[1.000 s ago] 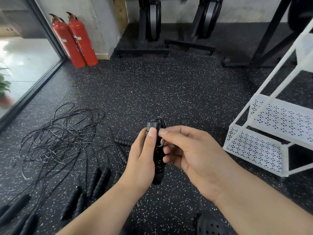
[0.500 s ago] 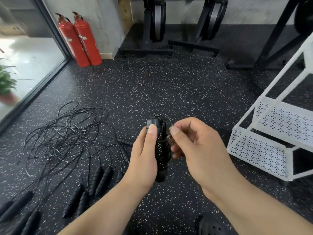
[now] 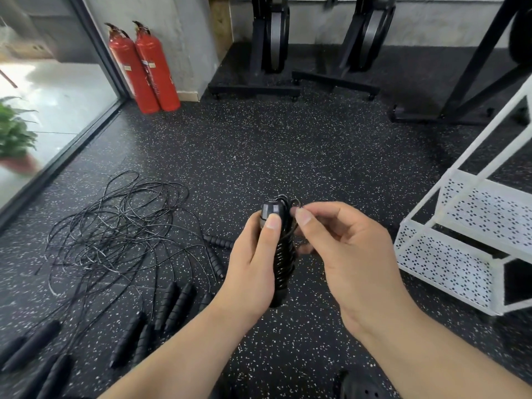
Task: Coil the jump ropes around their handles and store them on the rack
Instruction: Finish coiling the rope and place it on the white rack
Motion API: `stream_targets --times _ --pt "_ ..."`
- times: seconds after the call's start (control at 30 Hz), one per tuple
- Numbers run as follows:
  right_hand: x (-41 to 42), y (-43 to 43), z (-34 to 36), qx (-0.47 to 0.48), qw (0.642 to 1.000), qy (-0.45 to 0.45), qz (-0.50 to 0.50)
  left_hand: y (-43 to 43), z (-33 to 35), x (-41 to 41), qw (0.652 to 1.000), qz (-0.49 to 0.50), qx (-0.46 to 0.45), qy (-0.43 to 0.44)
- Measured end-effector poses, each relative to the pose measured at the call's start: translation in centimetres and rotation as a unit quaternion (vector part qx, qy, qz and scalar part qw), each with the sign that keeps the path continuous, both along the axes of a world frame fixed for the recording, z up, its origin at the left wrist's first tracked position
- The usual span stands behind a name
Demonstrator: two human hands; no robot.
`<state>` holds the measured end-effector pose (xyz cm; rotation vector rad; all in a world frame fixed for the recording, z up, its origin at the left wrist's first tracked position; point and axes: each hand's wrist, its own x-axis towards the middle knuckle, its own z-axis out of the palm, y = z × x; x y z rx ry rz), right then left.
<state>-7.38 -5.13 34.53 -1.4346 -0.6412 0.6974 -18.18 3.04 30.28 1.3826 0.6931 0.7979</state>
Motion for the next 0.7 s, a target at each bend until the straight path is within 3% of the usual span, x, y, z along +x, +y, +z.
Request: stream_targets --times 0.1,0.43,0.7 --pt "-0.4 0.1 0.0 0.023 0.998 0.053 0.005 0.5 -0.5 0.0 1.000 -0.007 0.017 0.014" --pt "-0.5 0.1 -0.1 -0.035 0.999 -0.005 0.038 0.5 -1.3 0.0 1.000 0.001 0.012 0.022" --pt "0.2 0.6 -0.2 -0.052 0.998 0.032 0.007 0.1 -1.3 0.0 0.999 -0.006 0.017 0.042"
